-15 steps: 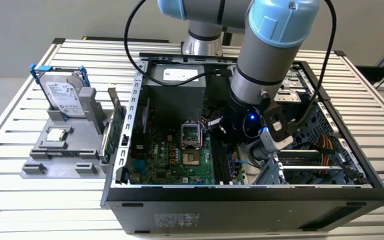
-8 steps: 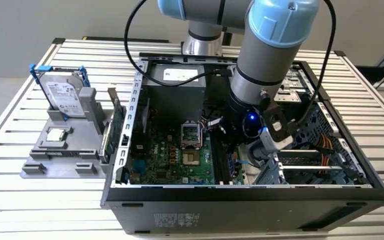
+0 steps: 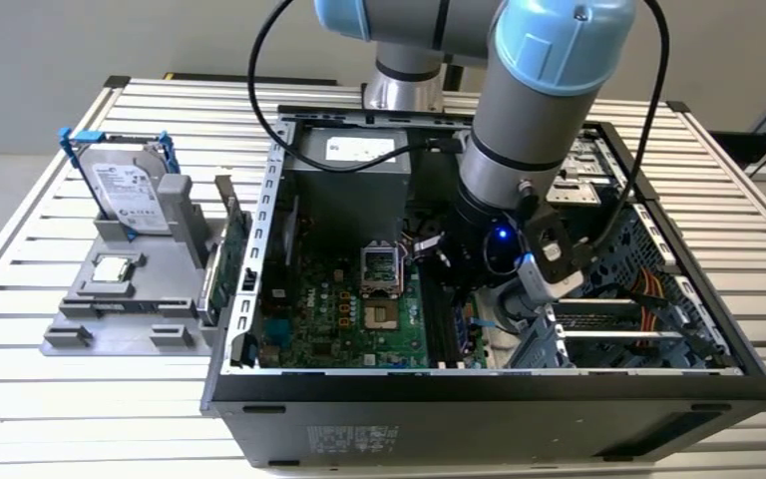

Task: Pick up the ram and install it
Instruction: 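Insert the ram into the slot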

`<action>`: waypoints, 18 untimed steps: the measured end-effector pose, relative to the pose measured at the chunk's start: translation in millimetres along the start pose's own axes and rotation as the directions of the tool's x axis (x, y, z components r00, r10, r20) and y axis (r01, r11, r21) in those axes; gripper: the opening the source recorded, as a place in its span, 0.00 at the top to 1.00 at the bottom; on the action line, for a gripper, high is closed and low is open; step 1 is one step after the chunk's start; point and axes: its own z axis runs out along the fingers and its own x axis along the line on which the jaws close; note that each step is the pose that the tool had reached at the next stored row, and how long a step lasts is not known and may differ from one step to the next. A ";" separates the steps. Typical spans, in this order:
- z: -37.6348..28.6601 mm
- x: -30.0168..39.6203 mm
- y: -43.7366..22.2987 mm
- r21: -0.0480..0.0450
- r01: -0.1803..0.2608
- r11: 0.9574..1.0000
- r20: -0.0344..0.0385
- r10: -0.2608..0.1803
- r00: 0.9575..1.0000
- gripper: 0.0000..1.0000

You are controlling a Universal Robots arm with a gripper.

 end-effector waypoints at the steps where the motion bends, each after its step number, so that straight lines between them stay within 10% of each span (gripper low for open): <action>1: 0.3 0.0 0.1 0.000 0.000 1.000 0.000 0.000 1.000 1.00; 18: 6.0 -0.1 0.6 0.000 -0.002 1.000 0.000 0.002 1.000 1.00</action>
